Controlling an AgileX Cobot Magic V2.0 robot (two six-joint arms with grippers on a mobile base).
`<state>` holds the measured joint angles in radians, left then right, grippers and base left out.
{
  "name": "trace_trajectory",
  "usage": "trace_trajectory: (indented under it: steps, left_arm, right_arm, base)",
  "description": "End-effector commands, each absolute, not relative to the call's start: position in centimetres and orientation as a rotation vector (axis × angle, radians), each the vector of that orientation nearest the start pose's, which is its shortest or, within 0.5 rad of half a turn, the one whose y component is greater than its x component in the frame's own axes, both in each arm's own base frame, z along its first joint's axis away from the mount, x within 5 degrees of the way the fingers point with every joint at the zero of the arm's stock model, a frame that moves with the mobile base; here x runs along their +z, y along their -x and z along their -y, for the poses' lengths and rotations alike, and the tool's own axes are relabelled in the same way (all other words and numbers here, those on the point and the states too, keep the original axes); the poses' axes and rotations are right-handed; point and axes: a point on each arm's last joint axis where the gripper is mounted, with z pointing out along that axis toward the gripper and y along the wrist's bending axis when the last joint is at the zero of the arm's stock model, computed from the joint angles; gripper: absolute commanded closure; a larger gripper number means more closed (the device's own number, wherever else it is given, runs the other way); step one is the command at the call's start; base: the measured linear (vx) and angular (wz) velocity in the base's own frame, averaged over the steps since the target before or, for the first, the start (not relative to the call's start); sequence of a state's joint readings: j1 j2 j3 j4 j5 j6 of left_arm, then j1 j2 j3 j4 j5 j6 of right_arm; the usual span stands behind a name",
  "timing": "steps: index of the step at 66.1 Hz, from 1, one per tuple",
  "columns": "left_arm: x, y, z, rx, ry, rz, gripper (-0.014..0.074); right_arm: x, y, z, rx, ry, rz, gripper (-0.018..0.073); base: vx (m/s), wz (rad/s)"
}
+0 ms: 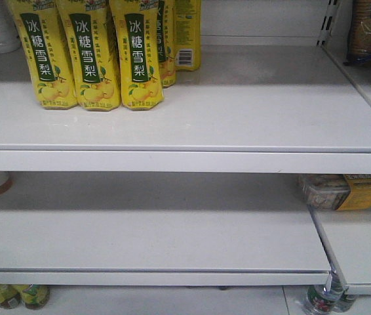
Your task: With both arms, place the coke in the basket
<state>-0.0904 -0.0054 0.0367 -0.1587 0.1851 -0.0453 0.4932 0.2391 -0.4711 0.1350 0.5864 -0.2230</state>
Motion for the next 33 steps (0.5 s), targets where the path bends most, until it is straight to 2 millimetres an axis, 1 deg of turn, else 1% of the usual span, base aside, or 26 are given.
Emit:
trace_trajectory:
  steps: [1,20,33]
  left_arm:
    - [19.95,-5.57,0.54,-0.148,-0.003,-1.517,0.0603]
    - [20.47,-5.52,0.49,-0.152,0.006,-1.459,0.0603]
    - [20.50,-5.52,0.49,-0.164,0.015,-1.456,0.0603]
  right_arm:
    - [31.70,-4.58,-3.11,0.335,0.563,-1.664,0.0564]
    - [31.70,-4.58,-3.11,0.335,0.563,-1.664,0.0564]
    - [31.70,-4.58,-3.11,0.335,0.563,-1.664,0.0564]
  base:
    - [0.00,0.00]
    - [0.00,0.00]
    - [0.00,0.00]
